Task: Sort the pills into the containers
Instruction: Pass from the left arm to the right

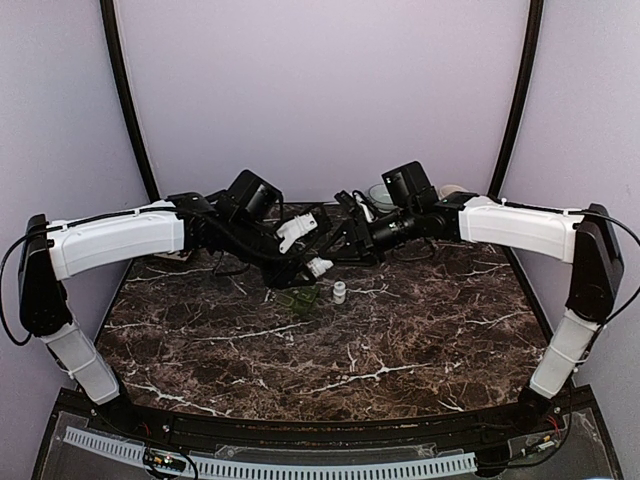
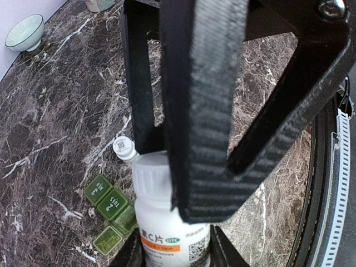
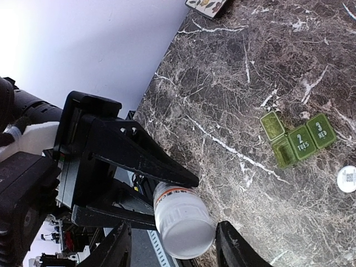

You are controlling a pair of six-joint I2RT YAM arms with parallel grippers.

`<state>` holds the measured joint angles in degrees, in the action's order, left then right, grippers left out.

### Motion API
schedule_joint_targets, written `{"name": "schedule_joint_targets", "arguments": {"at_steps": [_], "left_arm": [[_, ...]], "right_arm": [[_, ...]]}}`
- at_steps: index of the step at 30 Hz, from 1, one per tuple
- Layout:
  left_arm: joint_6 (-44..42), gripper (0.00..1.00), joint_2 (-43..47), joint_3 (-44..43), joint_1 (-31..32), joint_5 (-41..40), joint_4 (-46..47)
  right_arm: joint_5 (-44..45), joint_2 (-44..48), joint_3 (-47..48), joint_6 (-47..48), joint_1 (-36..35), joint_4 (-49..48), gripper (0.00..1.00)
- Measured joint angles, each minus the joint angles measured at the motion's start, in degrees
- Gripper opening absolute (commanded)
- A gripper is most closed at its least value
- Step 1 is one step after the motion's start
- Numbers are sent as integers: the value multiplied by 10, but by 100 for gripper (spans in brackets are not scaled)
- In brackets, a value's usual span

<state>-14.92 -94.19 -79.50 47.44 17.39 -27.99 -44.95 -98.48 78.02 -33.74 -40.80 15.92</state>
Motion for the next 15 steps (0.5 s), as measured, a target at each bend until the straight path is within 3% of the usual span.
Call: {"name": "schedule_joint_targets", "arguments": {"at_steps": [15], "left_arm": [[-7, 17, 0, -3, 7, -10, -3]], "right_arm": [[-5, -14, 4, -1, -1, 3, 19]]}}
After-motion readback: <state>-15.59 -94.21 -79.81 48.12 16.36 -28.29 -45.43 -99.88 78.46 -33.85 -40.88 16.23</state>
